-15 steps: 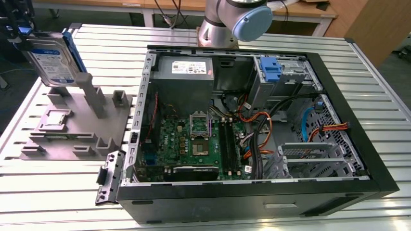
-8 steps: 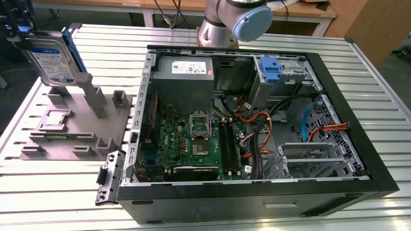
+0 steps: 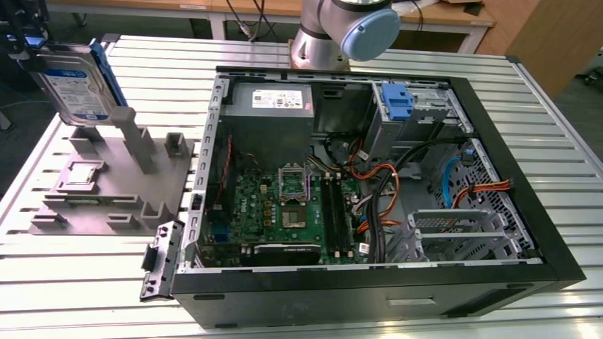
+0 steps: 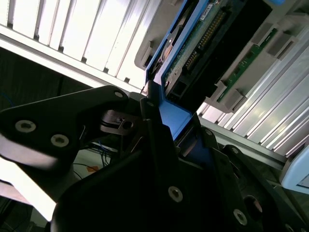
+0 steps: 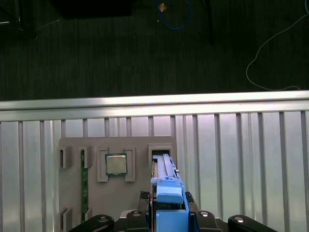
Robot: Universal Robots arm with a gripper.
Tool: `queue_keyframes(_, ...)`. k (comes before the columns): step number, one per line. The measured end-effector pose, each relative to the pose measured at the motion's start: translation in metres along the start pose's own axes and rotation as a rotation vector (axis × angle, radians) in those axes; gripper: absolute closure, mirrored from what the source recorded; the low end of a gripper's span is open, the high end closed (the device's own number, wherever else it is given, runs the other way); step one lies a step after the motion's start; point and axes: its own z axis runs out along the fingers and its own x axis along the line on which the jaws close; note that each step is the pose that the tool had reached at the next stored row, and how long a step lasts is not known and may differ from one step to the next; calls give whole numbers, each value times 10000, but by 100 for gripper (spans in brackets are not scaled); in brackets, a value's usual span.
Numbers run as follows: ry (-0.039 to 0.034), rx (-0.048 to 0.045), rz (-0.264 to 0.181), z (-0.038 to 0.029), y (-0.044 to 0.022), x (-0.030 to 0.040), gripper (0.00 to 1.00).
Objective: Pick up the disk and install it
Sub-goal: 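Pick up the disk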
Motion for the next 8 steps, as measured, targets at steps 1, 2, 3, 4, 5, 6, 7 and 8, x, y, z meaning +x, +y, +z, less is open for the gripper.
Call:
queue_keyframes(1, 0, 0, 0, -3, 0, 0, 64)
queue_keyframes(2, 0, 0, 0, -5, 0, 0, 64)
queue_keyframes(3, 0, 0, 0, -8, 0, 0, 64)
queue_keyframes(4, 0, 0, 0, -11, 0, 0, 64)
queue_keyframes(5, -1, 1, 0, -14, 0, 0, 64)
queue_keyframes(6, -1, 1, -1, -16, 0, 0, 64)
queue_keyframes(7, 0, -1, 0, -21, 0, 0, 64)
queue_keyframes(8, 0, 0, 0, -24, 0, 0, 64)
